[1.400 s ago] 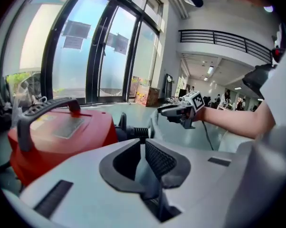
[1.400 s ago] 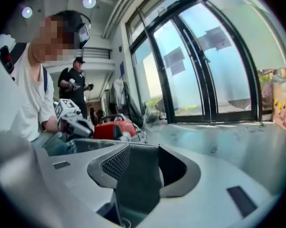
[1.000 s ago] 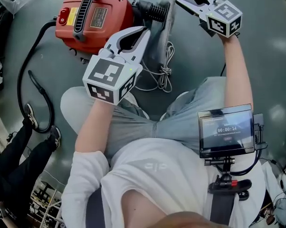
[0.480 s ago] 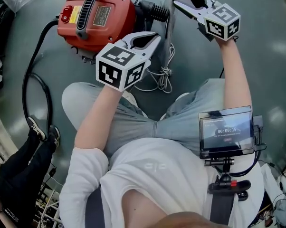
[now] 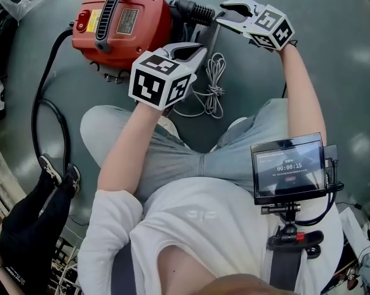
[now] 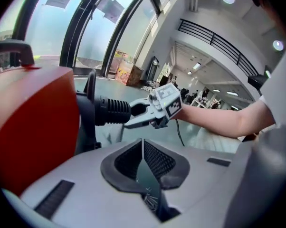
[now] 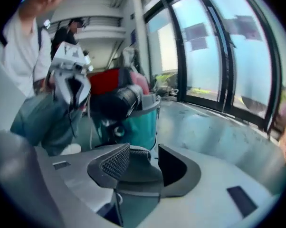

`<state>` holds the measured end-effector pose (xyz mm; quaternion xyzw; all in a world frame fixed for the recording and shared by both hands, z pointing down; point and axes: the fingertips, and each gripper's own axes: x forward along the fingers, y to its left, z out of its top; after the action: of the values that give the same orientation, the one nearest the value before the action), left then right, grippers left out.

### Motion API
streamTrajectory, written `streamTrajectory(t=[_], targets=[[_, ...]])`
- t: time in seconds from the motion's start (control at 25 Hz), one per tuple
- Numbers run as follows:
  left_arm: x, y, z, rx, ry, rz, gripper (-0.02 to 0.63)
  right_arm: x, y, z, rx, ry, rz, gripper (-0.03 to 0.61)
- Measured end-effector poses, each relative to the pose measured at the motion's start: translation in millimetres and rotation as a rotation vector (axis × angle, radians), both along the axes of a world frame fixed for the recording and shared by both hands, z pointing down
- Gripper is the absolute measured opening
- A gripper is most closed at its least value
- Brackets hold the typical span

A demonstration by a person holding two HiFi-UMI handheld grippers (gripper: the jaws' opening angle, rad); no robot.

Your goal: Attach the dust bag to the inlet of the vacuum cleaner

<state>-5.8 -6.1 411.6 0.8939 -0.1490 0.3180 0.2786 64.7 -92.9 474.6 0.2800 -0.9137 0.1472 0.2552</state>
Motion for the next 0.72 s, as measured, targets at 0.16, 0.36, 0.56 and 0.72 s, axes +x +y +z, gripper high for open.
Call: streamTrajectory(t=[0.16,0.36,0.56,0.72], targets=[[-5,-18,-21,0.068,0.026,-0.059,0.015,5,21,47,0.029,0.224,-0.188,0.173],[-4,-12,-25,0.043,0.034,-0.053,0.011,20,39,103,0.174,0.576,-0.365,0.173],[-5,1,-18,-0.009,0.043,-0.034,0.011,23,32,118,0.221,0.708,-0.403,0.105],[1,3,-18,0.006,0.018,-0.02,0.011,27,31,103,0.156,0.614,-0.353,0.041]])
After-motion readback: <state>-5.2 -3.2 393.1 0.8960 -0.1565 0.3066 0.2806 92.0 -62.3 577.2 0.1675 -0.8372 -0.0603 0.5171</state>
